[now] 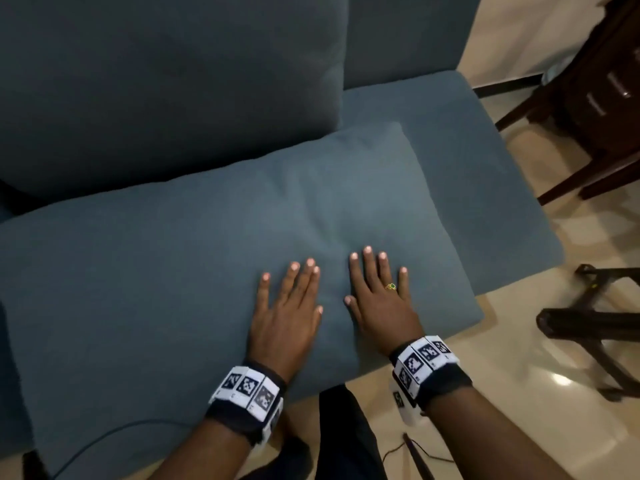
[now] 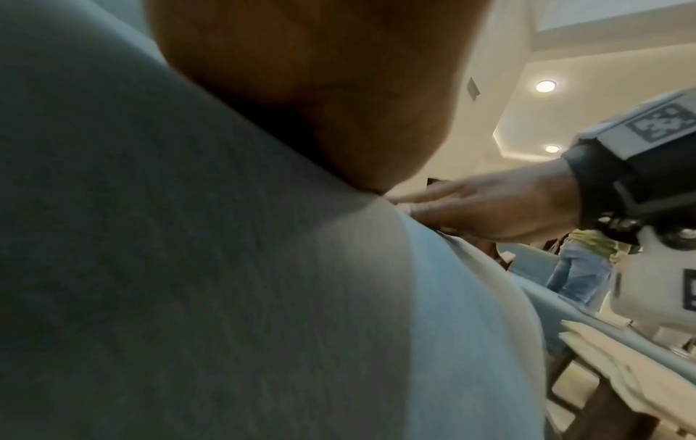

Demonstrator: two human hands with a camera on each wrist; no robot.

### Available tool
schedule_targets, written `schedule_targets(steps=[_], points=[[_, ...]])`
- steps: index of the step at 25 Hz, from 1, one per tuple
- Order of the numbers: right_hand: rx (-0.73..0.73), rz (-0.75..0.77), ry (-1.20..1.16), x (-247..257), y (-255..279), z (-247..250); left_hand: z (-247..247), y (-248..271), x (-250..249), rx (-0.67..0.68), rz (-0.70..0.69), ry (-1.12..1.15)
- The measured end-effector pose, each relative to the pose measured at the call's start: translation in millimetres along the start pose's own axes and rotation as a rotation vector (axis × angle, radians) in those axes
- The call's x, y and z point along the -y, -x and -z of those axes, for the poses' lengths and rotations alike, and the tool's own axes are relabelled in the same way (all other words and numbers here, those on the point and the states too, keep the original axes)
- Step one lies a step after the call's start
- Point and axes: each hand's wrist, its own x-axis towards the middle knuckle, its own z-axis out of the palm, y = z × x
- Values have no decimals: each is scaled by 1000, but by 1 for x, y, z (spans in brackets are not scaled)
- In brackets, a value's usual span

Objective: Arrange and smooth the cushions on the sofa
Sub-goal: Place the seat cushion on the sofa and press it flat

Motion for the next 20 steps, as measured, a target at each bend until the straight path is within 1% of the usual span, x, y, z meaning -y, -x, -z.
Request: schedule_targets(steps=[1,2,3,4,5,7,8,9,11,12,14,15,16,17,18,19,20], points=[[4,-13,-21,4,1,-3,-2,7,8,-7,6,12],[-48,15,-34,17,0,-1,-4,21,22,-69,28,21],[-104,67,-34,30,3,0,-5,38,35,-129,57,24],[-125,114,-29,40,5,-2,-7,49,47,-151,82,24],[-88,158,-2,55,7,-7,-10,62,60,-137,116,17],[16,207,77,82,10,-23,-17,85,79,-39,157,35],[23,212,63,96,13,-28,-20,95,84,-43,162,54],[-23,247,29,110,10,-29,-20,100,89,-95,172,62],[-149,419,10,136,15,-26,-17,118,99,-190,267,78],[-161,494,49,146,15,-31,-20,125,105,-184,296,79],[-49,528,172,161,17,-47,-26,138,114,-93,383,85],[6,536,183,170,20,-54,-29,145,118,-77,447,127],[15,558,158,180,21,-59,-29,150,123,-122,532,181],[-6,613,135,188,20,-62,-27,155,127,-185,632,235],[-22,680,135,197,21,-64,-27,163,131,-219,715,285],[-28,726,166,205,20,-67,-29,171,135,-224,753,310],[-14,743,215,214,20,-71,-29,179,139,-177,748,316]])
